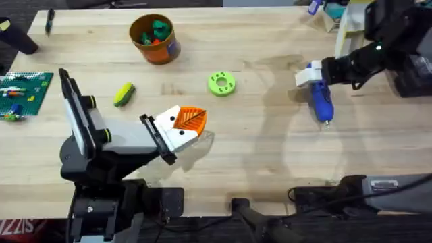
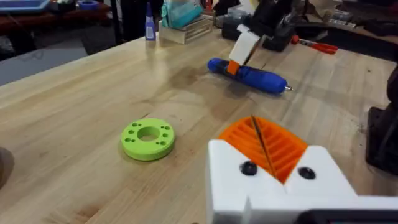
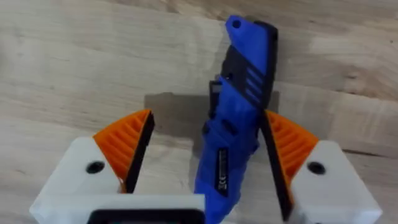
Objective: Pick up the gripper from the table and insert it into the empty holder that is missing its gripper. Then pick up a screw, insert it into the mounting hole, and use the screwdriver to tighten it. Finally, clean up the table by picking up the vegetable and placing it into the bucket.
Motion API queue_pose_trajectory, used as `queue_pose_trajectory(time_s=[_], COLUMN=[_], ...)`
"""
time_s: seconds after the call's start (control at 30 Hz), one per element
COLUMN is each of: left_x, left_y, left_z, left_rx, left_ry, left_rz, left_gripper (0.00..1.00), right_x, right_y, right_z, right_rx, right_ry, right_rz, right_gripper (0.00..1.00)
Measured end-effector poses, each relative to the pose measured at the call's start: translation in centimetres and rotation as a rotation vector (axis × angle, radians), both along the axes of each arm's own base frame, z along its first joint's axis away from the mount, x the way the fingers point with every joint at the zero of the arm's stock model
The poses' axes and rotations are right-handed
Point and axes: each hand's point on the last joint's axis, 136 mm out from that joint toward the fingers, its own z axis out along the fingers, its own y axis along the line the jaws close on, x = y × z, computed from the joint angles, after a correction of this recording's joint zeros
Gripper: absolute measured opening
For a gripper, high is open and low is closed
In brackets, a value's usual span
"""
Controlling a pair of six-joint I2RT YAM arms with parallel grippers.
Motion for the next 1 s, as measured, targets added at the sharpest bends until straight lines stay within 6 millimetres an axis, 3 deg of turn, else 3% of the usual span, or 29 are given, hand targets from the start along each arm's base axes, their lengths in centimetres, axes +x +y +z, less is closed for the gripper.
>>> queue_pose_trajectory(time_s=[0.07, 0.17, 0.8, 0.83, 0.9, 1.0], left_x=[0.0, 0.0, 0.0, 0.0, 0.0, 0.0], left_y=[0.0, 0.0, 0.0, 0.0, 0.0, 0.0], left_z=[0.0, 0.0, 0.0, 0.0, 0.0, 0.0], left_rx=[0.0, 0.0, 0.0, 0.0, 0.0, 0.0], left_ry=[0.0, 0.0, 0.0, 0.0, 0.0, 0.0], left_rz=[0.0, 0.0, 0.0, 0.0, 0.0, 0.0], left_gripper=[0.017, 0.017, 0.017, 0.017, 0.017, 0.017], right_x=[0.5, 0.9, 1.9, 1.9, 2.0, 2.2], right_y=[-0.8, -1.2, -2.2, -2.3, -2.7, -3.3], right_z=[-1.5, -2.2, -4.0, -4.0, -3.9, -3.9], right_rx=[-0.026, -0.037, -0.065, -0.07, -0.086, -0.094], right_ry=[0.023, 0.023, 0.032, 0.031, 0.026, 0.022], right_rz=[-0.006, -0.005, 0.012, 0.013, 0.007, -0.006], right_gripper=[0.994, 0.994, 0.982, 0.927, 0.698, 0.436])
